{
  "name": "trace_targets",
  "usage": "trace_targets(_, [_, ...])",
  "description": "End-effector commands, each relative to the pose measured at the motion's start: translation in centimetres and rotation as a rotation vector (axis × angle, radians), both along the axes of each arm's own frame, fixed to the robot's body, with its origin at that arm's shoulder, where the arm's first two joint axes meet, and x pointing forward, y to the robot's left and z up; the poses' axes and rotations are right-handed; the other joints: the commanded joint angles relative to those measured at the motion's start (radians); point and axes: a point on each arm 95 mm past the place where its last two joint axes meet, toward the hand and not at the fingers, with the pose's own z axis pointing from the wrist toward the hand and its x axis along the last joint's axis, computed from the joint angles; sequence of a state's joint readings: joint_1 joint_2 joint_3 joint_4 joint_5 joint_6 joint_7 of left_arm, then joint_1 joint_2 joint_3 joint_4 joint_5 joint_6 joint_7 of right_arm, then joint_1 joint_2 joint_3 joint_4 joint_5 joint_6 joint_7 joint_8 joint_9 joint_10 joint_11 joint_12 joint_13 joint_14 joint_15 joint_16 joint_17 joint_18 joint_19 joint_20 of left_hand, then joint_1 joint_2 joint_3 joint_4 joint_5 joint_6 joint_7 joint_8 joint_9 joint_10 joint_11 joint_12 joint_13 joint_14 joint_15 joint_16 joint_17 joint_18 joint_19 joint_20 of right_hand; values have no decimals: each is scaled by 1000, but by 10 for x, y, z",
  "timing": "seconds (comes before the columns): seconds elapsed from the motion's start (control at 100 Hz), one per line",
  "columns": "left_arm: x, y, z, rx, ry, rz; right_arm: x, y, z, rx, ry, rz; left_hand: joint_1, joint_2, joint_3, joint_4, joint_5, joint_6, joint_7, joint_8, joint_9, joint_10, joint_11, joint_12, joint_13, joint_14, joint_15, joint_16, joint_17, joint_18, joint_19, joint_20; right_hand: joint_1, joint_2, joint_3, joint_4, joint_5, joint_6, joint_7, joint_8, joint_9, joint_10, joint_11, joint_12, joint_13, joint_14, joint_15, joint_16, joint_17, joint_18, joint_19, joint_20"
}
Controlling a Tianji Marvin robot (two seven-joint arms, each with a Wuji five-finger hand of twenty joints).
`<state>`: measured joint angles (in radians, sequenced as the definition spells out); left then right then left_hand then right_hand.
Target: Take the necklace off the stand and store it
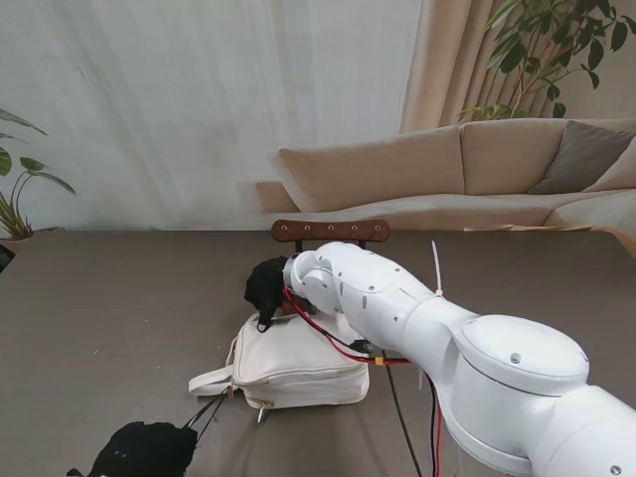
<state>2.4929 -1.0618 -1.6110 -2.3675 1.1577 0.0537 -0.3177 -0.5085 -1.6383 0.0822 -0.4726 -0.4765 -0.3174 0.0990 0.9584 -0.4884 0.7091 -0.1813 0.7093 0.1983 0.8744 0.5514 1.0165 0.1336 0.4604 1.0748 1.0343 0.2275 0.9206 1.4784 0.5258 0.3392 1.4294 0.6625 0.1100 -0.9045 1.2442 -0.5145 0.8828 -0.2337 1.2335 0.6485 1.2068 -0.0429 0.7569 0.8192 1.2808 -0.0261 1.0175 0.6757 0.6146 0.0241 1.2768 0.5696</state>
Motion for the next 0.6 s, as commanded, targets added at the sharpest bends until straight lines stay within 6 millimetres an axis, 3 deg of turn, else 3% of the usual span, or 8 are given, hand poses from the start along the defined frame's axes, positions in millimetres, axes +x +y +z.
trace_targets(0.0, [-10,-3,3,13,36,7,6,-24,-13,-65,3,-42,31,16,10,-12,91,-77,113,1,118,54,87,12,7,-14,-4,7,-4,-9,9,-1,313,56,211,195,-19,-28,37,11,33,-4,31,9,40,-30,22,7,175,-22,46,39])
trace_targets(0.24, [-30,-2,1,35,6,50,7,-25,-16,-74,11,-52,30,17,10,-12,90,-80,111,0,118,55,86,12,7,-13,-6,7,-4,-10,9,-1,314,56,209,194,-18,-27,38,10,31,-4,32,8,39,-28,23,7,177,-20,46,40])
trace_targets(0.4, [-29,-1,0,37,13,67,6,-24,-18,-66,11,-52,31,24,-2,-10,88,-67,100,-5,113,62,80,7,3,-4,-11,5,-10,-9,5,-2,313,59,208,195,-21,-28,37,8,28,-2,32,7,39,-25,23,6,175,-22,45,40])
trace_targets(0.51, [-22,-1,1,34,3,61,5,-24,-18,-47,4,-54,22,11,-34,15,91,-56,13,-39,85,77,-32,-85,-42,64,-180,-59,-45,-2,-55,-16,314,64,200,194,-25,-33,33,0,21,2,28,0,37,-16,10,0,167,-19,43,40])
trace_targets(0.59, [-17,0,3,45,-17,56,4,-24,-17,-33,-2,-55,-62,-17,-8,10,53,-22,-127,-65,3,100,-97,-279,-112,105,-364,-138,-104,-4,-134,-22,315,73,187,190,-28,-43,29,-11,17,4,21,-19,37,-12,-15,-12,159,-15,43,41])
